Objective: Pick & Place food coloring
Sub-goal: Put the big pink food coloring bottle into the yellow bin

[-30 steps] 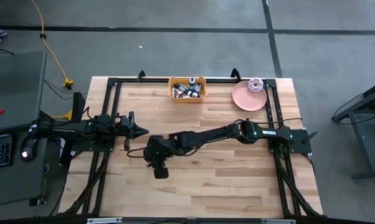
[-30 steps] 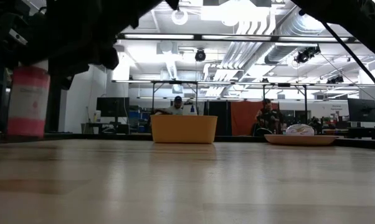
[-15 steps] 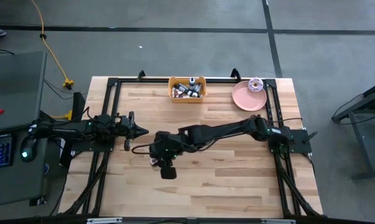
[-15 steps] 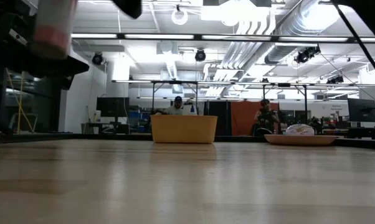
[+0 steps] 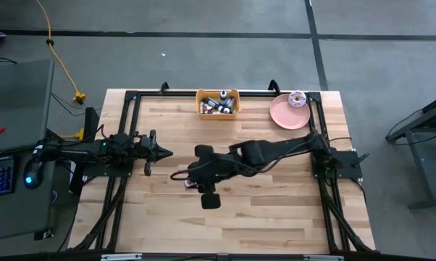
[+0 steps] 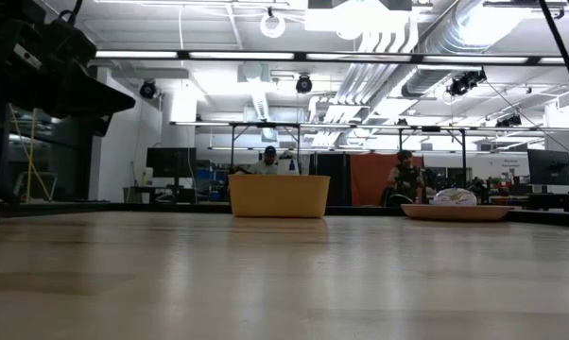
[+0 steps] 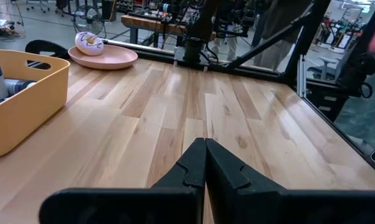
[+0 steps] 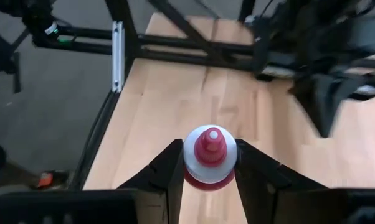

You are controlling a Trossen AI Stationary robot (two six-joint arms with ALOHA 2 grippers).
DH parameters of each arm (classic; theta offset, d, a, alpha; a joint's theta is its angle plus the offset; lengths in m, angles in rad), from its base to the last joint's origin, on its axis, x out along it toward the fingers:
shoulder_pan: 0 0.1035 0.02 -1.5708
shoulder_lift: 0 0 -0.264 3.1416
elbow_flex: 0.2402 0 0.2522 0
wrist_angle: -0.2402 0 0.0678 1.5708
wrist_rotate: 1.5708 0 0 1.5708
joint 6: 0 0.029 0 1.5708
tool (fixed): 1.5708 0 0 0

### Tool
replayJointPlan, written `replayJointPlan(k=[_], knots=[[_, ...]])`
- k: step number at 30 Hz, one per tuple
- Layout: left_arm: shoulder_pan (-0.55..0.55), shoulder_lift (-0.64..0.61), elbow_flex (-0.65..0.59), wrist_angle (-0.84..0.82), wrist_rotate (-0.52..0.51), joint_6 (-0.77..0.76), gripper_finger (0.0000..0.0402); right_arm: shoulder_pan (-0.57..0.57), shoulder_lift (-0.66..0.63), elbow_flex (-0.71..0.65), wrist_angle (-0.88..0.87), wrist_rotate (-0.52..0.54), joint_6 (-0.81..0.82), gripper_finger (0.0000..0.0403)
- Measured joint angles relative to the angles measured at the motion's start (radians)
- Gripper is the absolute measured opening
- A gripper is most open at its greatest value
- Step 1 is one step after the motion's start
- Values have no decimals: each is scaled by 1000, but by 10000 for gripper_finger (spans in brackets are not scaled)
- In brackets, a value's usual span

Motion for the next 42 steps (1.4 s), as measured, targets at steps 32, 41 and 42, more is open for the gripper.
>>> replayJointPlan(k=[32,41,42], knots=[[0,0,0,0,1,0,1,-160,-164,-45,-95,696,184,111],[0,0,0,0,1,0,1,-345,-164,-45,-80,586,219,111],[0,0,0,0,1,0,1,-366,-161,-44,-82,575,228,111]])
